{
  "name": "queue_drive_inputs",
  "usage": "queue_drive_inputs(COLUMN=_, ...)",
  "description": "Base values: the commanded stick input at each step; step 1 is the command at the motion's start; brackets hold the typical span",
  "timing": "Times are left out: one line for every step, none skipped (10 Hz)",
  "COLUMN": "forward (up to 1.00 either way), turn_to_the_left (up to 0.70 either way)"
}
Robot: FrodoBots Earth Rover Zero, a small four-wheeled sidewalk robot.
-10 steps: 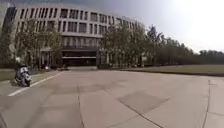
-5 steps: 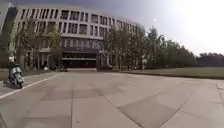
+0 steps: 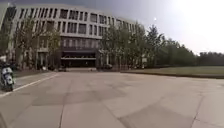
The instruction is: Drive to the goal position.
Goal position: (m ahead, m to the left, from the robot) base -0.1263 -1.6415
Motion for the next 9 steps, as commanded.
queue_drive_inputs(forward=0.7, turn_to_the_left=0.0)
queue_drive_inputs(forward=0.7, turn_to_the_left=0.0)
queue_drive_inputs(forward=0.7, turn_to_the_left=0.0)
queue_drive_inputs(forward=0.7, turn_to_the_left=0.0)
queue_drive_inputs(forward=0.7, turn_to_the_left=0.0)
queue_drive_inputs(forward=0.7, turn_to_the_left=0.0)
queue_drive_inputs(forward=0.7, turn_to_the_left=0.0)
queue_drive_inputs(forward=0.7, turn_to_the_left=0.0)
queue_drive_inputs(forward=0.7, turn_to_the_left=0.0)
